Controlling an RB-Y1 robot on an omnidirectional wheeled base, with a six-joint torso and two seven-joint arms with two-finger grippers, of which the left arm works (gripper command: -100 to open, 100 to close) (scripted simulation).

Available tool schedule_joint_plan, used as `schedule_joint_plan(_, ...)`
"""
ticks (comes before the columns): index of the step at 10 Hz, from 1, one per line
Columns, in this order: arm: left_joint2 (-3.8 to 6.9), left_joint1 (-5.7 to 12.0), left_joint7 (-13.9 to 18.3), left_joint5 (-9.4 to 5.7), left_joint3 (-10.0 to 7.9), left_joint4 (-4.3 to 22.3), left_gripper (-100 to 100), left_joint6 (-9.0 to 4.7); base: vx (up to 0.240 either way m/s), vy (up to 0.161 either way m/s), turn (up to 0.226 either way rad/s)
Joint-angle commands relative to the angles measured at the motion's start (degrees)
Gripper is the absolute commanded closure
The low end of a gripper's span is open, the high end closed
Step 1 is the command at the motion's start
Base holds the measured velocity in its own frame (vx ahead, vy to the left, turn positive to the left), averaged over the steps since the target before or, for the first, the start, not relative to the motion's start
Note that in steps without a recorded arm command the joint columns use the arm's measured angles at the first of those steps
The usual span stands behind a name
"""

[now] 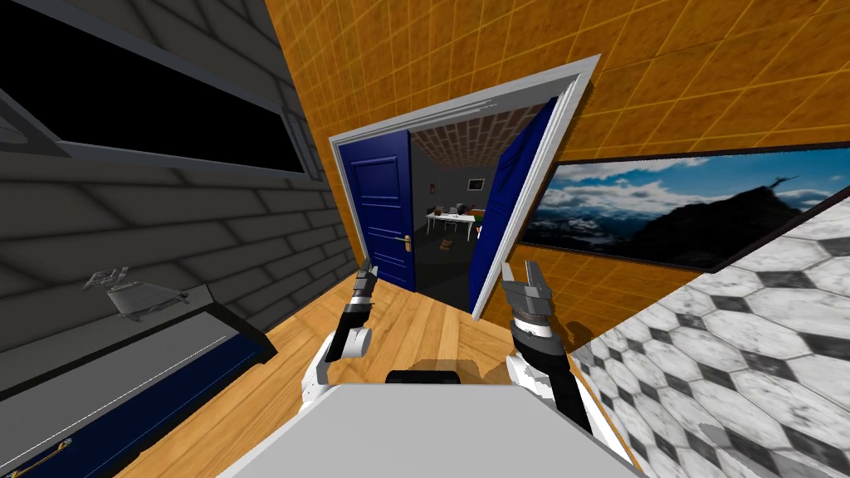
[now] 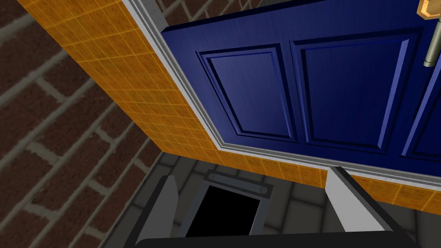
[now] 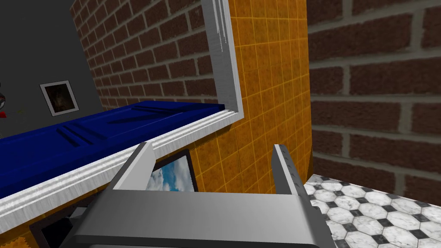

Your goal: Push the door open

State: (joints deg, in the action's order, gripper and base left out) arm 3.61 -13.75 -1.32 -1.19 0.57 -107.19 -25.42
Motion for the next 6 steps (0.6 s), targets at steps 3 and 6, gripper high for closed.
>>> schedule_joint_plan(3,0.49,3.53,1.1,0.82,0.05,5.6,-100,-0.31,0.102,0.084,-0.026)
schedule_joint_plan(6,0.65,5.92,1.7,1.32,0.04,9.9,-100,-0.54,0.062,0.048,-0.016)
